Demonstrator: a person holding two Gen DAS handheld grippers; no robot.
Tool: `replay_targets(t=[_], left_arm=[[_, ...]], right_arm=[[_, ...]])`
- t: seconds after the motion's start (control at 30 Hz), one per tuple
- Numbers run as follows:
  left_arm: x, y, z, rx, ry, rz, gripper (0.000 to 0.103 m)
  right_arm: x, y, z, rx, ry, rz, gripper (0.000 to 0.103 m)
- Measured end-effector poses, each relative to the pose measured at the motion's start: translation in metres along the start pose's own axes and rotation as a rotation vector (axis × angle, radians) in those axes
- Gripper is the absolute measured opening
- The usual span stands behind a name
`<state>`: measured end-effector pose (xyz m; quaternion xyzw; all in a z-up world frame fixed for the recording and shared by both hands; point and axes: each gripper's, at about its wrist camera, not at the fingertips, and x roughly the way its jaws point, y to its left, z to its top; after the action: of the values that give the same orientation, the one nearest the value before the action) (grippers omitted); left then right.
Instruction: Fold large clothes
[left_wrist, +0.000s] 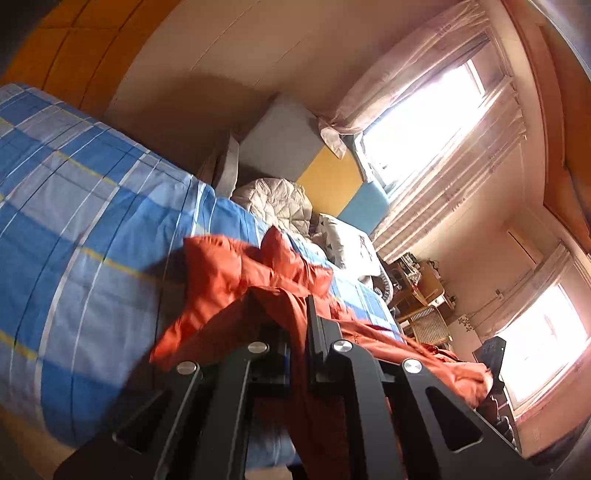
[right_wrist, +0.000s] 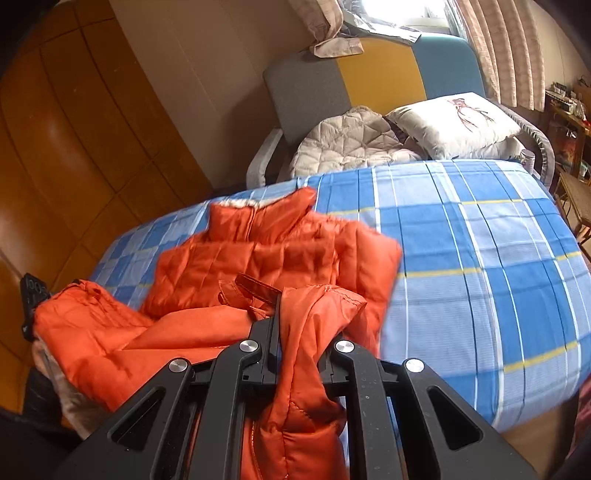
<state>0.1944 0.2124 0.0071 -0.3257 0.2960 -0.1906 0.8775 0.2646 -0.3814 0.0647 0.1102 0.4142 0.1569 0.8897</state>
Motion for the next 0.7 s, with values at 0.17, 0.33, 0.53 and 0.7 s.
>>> replay_targets(t=[0.17, 0.33, 0.53, 0.7], left_arm=[[0.044, 0.009, 0.028, -0.011, 0.002, 0.034, 0.006], [0.084, 0.034, 0.051, -0.054, 0.017, 0.104, 0.006], [0.135, 0.06, 0.067, -0.078, 0.076, 0.193, 0.006], [0.167, 0.074, 0.073, -0.091, 0.113, 0.253, 0.007]], right_arm=[[0.041, -0.011, 0.031, 0.03, 0.005, -0.03, 0.01], [0.083, -0.032, 0.048, 0.092, 0.033, -0.068, 0.01], [0.124, -0.05, 0.061, 0.142, 0.083, -0.093, 0.01], [0.15, -0.062, 0.074, 0.209, 0.119, -0.069, 0.022]])
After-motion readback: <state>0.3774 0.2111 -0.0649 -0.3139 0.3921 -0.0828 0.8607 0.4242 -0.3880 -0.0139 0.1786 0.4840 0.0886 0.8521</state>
